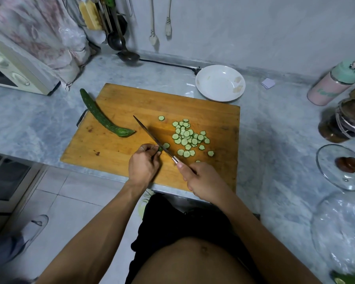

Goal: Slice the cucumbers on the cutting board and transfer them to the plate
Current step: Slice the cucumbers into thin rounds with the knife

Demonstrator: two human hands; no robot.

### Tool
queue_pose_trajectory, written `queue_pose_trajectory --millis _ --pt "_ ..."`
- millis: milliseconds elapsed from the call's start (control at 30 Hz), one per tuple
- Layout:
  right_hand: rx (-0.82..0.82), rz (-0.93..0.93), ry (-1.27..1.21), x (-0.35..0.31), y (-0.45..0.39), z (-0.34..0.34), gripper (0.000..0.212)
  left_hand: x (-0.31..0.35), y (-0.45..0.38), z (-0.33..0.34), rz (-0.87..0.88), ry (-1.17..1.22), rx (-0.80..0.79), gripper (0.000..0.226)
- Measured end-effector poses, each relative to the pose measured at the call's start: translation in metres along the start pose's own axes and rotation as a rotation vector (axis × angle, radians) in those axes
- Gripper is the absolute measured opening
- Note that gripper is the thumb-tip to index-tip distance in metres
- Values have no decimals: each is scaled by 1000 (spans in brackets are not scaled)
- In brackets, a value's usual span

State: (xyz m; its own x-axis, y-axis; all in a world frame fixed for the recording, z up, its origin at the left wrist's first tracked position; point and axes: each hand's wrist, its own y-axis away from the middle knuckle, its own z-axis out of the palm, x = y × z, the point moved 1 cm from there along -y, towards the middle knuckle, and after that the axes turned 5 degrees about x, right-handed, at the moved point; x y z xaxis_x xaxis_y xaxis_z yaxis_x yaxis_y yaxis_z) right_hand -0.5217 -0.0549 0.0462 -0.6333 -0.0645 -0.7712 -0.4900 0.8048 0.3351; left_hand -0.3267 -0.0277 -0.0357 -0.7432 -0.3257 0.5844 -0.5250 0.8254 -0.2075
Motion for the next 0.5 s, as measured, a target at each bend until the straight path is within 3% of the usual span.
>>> queue_pose_trajectory --millis 200,367,501 --pt "-41 61 -30 1 -2 -1 71 0 3 3 44 1 13 20" --pt "-96 150 -172 -4 -5 -8 54 1 1 4 64 0 3 20" --pt "-68 154 -205 -6 -13 -2 53 -4 0 5 113 -4 -10 21"
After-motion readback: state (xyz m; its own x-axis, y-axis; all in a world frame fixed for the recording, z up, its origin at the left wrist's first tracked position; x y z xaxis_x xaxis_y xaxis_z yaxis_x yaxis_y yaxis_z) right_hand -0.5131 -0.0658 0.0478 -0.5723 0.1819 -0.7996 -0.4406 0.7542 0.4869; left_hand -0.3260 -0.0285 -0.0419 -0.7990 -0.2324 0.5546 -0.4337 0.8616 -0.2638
